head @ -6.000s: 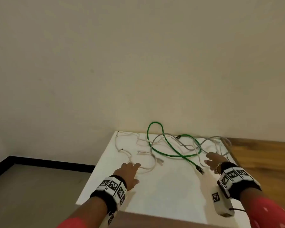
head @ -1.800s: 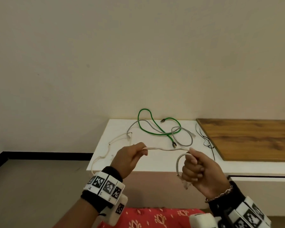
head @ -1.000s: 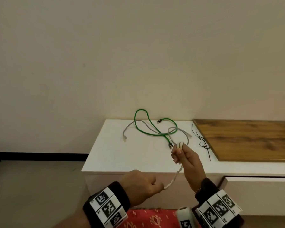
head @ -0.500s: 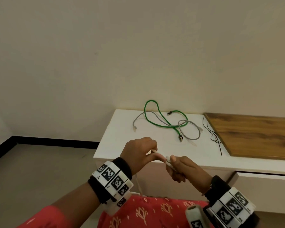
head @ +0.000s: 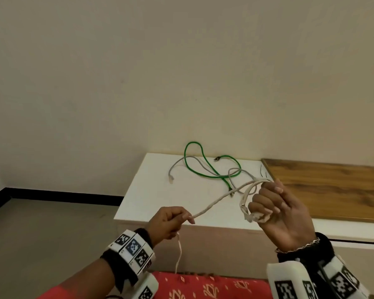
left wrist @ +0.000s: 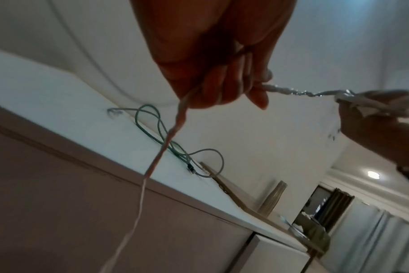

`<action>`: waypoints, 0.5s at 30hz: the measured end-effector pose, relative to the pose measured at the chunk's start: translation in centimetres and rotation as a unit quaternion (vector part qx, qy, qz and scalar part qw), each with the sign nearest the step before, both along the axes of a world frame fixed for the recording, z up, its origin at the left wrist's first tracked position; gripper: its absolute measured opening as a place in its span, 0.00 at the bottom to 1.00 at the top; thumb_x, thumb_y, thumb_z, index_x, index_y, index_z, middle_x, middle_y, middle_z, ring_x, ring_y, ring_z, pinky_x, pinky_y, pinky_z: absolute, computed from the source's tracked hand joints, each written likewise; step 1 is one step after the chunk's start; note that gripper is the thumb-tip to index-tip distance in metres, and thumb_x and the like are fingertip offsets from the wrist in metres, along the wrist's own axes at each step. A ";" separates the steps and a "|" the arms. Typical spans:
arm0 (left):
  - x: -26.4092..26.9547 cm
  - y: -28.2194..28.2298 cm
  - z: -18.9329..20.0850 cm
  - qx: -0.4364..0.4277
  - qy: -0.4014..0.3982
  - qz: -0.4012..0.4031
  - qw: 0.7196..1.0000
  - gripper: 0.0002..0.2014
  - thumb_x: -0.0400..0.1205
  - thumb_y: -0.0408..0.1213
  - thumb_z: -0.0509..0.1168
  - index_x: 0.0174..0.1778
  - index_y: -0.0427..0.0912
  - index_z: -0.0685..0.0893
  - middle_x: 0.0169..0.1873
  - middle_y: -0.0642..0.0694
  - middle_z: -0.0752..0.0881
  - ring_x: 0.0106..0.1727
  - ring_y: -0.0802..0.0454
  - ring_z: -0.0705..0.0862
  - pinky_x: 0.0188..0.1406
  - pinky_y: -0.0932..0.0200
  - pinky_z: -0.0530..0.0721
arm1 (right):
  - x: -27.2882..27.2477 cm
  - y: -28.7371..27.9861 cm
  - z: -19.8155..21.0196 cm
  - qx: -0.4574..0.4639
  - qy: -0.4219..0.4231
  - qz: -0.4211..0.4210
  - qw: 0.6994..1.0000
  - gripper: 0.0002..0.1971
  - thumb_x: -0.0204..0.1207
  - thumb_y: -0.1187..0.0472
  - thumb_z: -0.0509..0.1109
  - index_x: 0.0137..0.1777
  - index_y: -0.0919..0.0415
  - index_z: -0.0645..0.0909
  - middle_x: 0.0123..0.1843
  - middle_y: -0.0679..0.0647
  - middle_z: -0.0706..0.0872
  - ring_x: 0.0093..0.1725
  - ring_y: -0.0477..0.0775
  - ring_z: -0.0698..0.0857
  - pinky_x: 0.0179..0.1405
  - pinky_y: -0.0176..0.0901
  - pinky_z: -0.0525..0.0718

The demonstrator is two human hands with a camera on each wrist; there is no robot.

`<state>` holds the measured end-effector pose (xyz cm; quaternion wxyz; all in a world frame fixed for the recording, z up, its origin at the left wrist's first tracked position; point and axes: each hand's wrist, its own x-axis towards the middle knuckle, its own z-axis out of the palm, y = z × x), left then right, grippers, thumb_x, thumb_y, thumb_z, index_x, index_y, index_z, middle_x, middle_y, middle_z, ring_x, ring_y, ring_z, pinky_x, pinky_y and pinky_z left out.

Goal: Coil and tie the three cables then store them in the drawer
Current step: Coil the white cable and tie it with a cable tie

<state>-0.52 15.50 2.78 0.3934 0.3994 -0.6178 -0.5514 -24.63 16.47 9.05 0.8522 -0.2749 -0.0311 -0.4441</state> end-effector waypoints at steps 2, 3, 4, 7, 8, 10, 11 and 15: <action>-0.2 0.0 -0.1 -0.093 -0.089 0.013 0.992 0.12 0.77 0.45 0.58 0.43 0.45 0.86 0.15 0.57 0.76 0.18 0.64 0.71 0.22 0.71 0.71 | -0.2 -0.3 -0.3 0.001 -0.011 -0.038 0.999 0.28 0.85 0.51 0.36 0.48 0.65 0.76 0.32 0.56 0.73 0.34 0.50 0.67 0.47 0.44 0.70; -0.4 0.0 -0.2 -0.159 -0.161 0.016 0.974 0.15 0.77 0.48 0.57 0.48 0.47 0.86 0.23 0.58 0.84 0.26 0.64 0.78 0.29 0.68 0.77 | -0.3 -0.5 -0.6 -0.001 -0.013 -0.063 0.998 0.28 0.85 0.51 0.36 0.49 0.66 0.76 0.34 0.58 0.77 0.36 0.51 0.70 0.49 0.43 0.70; -0.5 0.2 -0.5 -0.226 -0.233 0.018 0.946 0.20 0.77 0.52 0.54 0.55 0.48 0.85 0.34 0.57 0.89 0.36 0.59 0.85 0.40 0.62 0.82 | -0.2 -0.8 -1.0 0.000 -0.013 -0.088 0.996 0.27 0.86 0.52 0.36 0.51 0.66 0.76 0.38 0.60 0.81 0.38 0.53 0.74 0.51 0.44 0.70; -1.7 1.1 -0.9 -0.421 -0.423 -0.006 0.802 0.22 0.73 0.40 0.53 0.64 0.51 0.76 0.39 0.52 0.90 0.36 0.56 0.88 0.30 0.68 0.82 | 0.6 -1.3 -0.8 -0.033 -0.011 -0.161 0.986 0.25 0.86 0.53 0.41 0.52 0.67 0.77 0.40 0.60 0.83 0.41 0.57 0.80 0.52 0.46 0.76; -2.2 1.7 -1.0 -0.457 -0.454 -0.041 0.764 0.23 0.69 0.38 0.57 0.61 0.53 0.74 0.33 0.56 0.88 0.28 0.59 0.86 0.21 0.71 0.76 | 1.3 -1.4 -0.8 -0.041 -0.003 -0.185 0.982 0.21 0.85 0.55 0.46 0.48 0.65 0.79 0.35 0.57 0.82 0.36 0.54 0.81 0.47 0.44 0.79; -3.1 2.5 -0.9 -0.528 -0.499 -0.048 0.685 0.30 0.58 0.38 0.69 0.58 0.54 0.73 0.26 0.59 0.82 0.20 0.63 0.78 0.16 0.70 0.60 | 2.5 -0.8 -0.8 -0.009 0.105 -0.300 0.948 0.16 0.82 0.55 0.53 0.36 0.59 0.76 0.23 0.48 0.75 0.24 0.46 0.74 0.33 0.40 0.78; -3.4 2.7 -0.8 -0.547 -0.501 -0.042 0.670 0.34 0.53 0.38 0.73 0.57 0.54 0.73 0.24 0.58 0.80 0.19 0.62 0.76 0.16 0.68 0.57 | 3.3 -0.4 -0.8 -0.012 0.180 -0.358 0.916 0.17 0.82 0.55 0.51 0.34 0.58 0.73 0.20 0.46 0.71 0.21 0.45 0.71 0.32 0.39 0.75; -3.8 2.9 0.5 -0.579 -0.459 0.044 0.672 0.16 0.67 0.37 0.61 0.50 0.52 0.72 0.24 0.56 0.82 0.17 0.60 0.78 0.11 0.67 0.69 | 4.6 -0.1 -2.2 -0.171 0.425 -0.435 0.775 0.17 0.81 0.53 0.53 0.33 0.59 0.72 0.21 0.46 0.72 0.24 0.43 0.69 0.28 0.34 0.67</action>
